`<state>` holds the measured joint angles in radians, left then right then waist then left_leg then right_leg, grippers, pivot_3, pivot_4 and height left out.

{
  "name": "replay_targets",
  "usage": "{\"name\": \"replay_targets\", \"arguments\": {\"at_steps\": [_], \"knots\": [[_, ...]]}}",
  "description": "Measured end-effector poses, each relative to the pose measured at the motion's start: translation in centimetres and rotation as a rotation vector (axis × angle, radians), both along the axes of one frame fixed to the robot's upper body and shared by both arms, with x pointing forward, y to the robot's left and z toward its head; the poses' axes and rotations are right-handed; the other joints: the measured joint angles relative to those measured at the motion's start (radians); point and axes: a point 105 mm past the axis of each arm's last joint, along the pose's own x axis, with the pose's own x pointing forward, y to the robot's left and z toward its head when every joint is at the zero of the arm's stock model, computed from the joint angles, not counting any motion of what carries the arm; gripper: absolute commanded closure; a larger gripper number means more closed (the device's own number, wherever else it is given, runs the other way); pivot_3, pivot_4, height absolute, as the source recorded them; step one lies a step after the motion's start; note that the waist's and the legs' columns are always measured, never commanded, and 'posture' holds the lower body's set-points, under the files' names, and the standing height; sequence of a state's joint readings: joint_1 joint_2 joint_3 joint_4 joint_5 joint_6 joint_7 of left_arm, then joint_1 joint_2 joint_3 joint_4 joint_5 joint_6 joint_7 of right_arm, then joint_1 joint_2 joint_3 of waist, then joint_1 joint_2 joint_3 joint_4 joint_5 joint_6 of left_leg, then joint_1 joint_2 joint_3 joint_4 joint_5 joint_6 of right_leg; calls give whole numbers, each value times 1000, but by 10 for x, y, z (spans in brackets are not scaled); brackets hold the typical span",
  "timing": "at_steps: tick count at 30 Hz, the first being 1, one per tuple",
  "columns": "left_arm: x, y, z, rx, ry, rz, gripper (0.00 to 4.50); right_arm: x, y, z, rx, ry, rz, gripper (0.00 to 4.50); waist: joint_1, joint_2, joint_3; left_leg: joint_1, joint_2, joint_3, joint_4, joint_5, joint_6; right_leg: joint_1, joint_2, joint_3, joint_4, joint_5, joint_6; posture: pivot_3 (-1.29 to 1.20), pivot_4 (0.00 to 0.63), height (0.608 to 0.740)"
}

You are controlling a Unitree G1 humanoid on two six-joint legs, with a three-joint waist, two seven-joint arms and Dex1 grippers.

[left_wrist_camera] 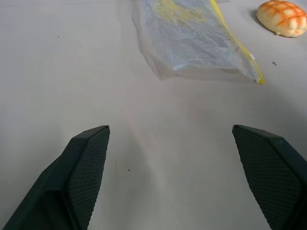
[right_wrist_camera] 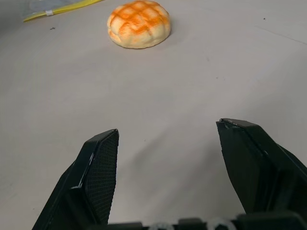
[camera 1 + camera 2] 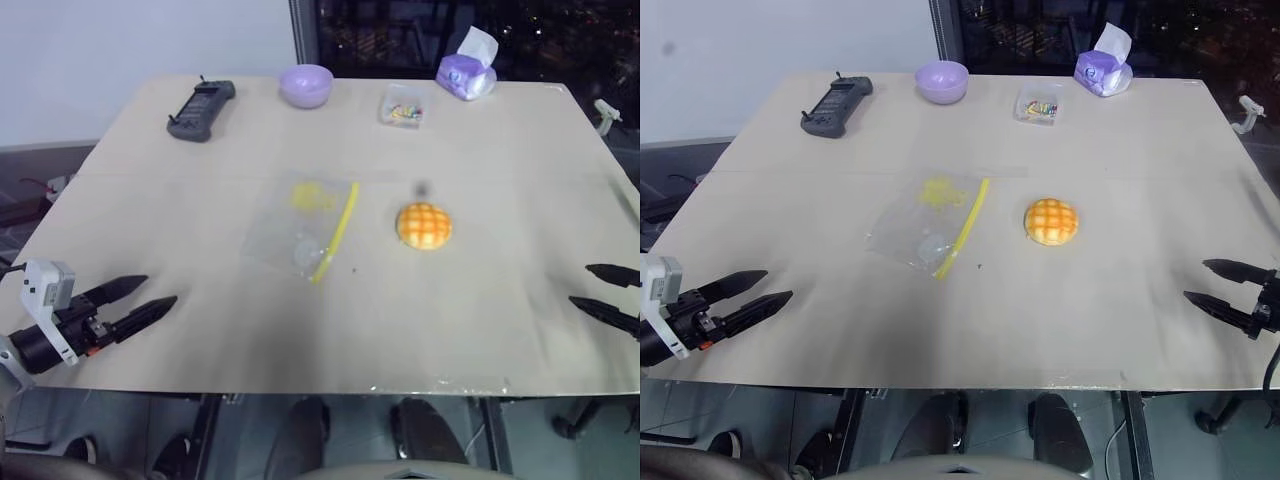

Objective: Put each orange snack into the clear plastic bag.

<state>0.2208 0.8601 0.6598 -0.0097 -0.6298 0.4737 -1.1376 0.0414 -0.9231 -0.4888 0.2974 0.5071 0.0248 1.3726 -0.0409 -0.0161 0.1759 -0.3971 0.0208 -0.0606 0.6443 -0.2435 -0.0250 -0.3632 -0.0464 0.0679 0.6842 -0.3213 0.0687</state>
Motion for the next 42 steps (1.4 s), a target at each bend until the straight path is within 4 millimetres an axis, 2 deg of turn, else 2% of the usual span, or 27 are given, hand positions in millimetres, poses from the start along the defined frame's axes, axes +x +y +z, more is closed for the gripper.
{"name": "replay_targets", "arguments": {"at_steps": [3,7,24,27,30,33,35,39,42], "knots": [[-2,0,-2,-2,7,-1,103,1,1,4,15,-1,13,921,-2,1,0,0,0,1,0,0,0,0,0,1,0,0,0,0,150,740],[-1,-3,-5,-13,2,-11,103,7,2,21,9,-35,33,921,-1,2,1,0,0,0,0,0,0,0,0,0,0,0,0,0,150,740],[4,-10,-18,-45,16,-38,103,8,4,22,20,-31,36,921,0,2,1,0,0,-1,-1,0,1,1,0,-1,-3,0,0,0,150,740],[6,-15,-22,-110,42,-13,103,8,5,24,17,-36,38,921,0,2,1,0,0,-1,-1,0,1,1,0,-1,-3,0,0,0,150,740],[13,-34,-30,-269,104,29,103,9,9,26,13,-46,48,921,1,2,1,0,1,-1,-1,0,1,2,-1,-1,-3,0,1,0,150,740],[26,-70,-41,-522,180,79,103,10,20,28,32,-69,70,921,5,2,1,0,1,-3,1,0,1,3,-1,-2,-2,0,1,0,150,740],[30,-83,-42,-612,196,97,103,10,25,27,42,-74,82,921,5,1,1,-1,1,-3,1,0,1,3,-1,-3,-2,0,1,0,150,740],[36,-124,-45,-780,238,139,103,8,46,34,85,-102,127,921,10,4,-1,0,0,-3,4,-1,1,5,-2,-2,-2,1,2,0,150,740],[48,-140,-45,-865,267,190,103,5,66,40,105,-118,174,921,23,6,-3,1,-3,-4,5,-1,1,7,-1,-3,-2,2,3,0,150,740]]}}
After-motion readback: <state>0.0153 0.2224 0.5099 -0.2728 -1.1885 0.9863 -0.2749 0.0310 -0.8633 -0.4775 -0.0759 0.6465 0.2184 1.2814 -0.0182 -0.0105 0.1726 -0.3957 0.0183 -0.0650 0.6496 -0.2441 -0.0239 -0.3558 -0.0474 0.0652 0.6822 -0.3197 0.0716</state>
